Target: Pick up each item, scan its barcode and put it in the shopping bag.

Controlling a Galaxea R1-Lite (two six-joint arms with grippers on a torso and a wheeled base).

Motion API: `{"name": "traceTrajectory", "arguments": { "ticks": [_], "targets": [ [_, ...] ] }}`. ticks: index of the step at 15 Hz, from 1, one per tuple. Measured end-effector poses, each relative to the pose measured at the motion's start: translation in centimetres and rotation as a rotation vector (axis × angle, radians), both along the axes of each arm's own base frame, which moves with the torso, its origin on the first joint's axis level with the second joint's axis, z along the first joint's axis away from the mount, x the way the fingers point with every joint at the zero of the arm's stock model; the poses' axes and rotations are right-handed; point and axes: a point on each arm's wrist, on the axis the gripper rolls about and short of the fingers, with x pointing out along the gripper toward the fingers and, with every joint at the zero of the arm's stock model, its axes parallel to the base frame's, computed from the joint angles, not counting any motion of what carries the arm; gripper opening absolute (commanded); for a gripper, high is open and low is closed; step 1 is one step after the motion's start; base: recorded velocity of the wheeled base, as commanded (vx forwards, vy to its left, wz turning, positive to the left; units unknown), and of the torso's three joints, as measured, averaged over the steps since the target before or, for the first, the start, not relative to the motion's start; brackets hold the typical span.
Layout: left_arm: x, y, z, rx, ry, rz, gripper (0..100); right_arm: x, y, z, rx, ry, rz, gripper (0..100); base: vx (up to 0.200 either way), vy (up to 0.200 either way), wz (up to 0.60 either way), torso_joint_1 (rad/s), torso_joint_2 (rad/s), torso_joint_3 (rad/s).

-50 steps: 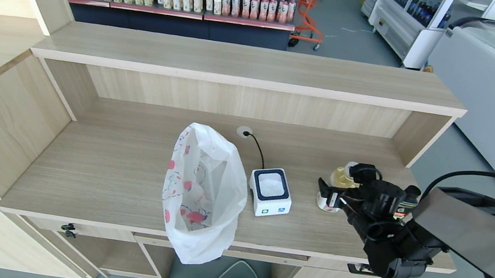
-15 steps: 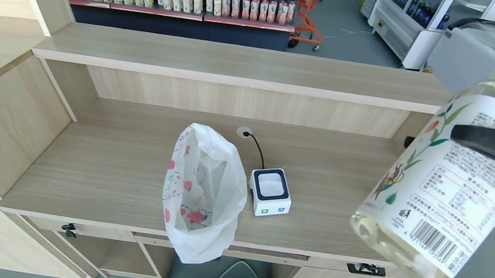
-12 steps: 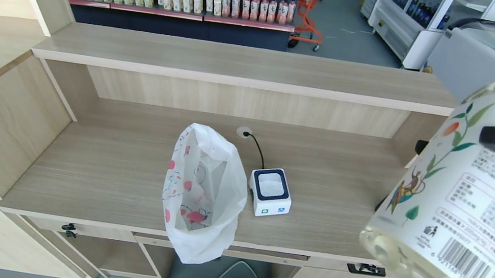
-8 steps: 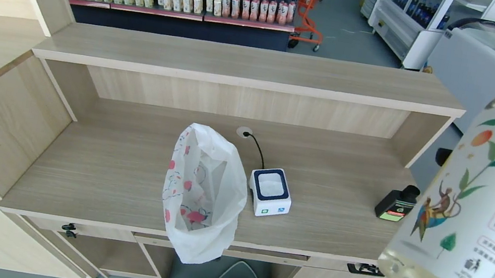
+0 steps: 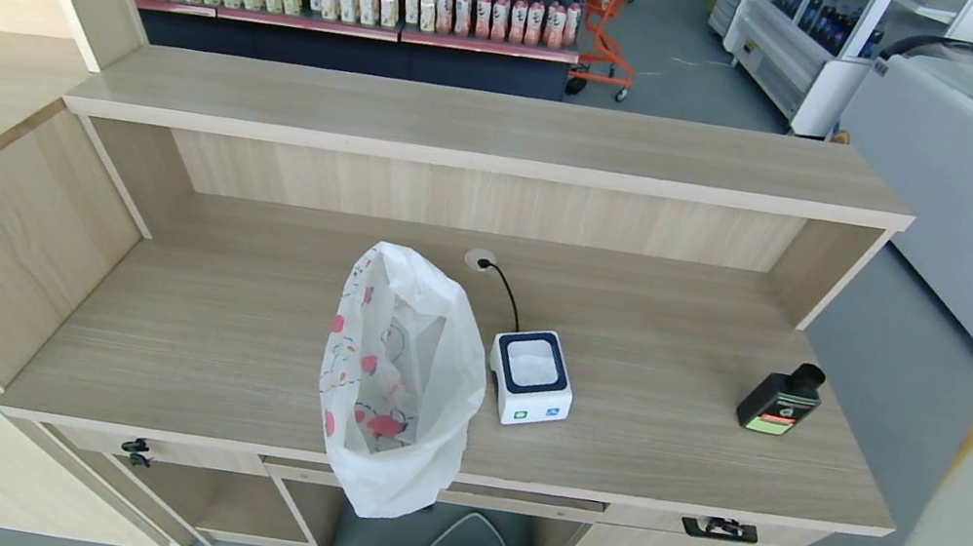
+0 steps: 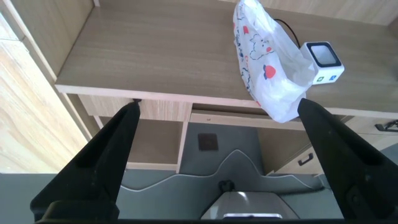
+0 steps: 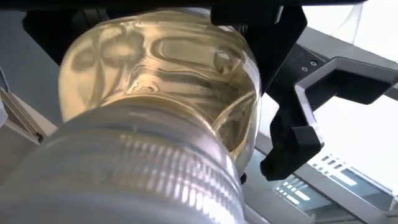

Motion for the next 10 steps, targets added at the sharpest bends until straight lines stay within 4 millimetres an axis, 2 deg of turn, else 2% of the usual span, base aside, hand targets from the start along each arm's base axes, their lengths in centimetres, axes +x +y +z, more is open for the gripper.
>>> {"name": "traceTrajectory", "arguments": {
  "ticks": [4,10],
  "targets": [
    [0.0,0.0,0.0,0.0,0.0,0.0,100,0.32,0.23,1.06,0.008,0.02,0.025,0,0.0,0.0,0.0,0.0,0.0,0.0],
    [0.0,0.0,0.0,0.0,0.0,0.0,100,0.45,0.35,0.32,-0.004,0.031,0.03,0,0.0,0.0,0.0,0.0,0.0,0.0]
  ]
}}
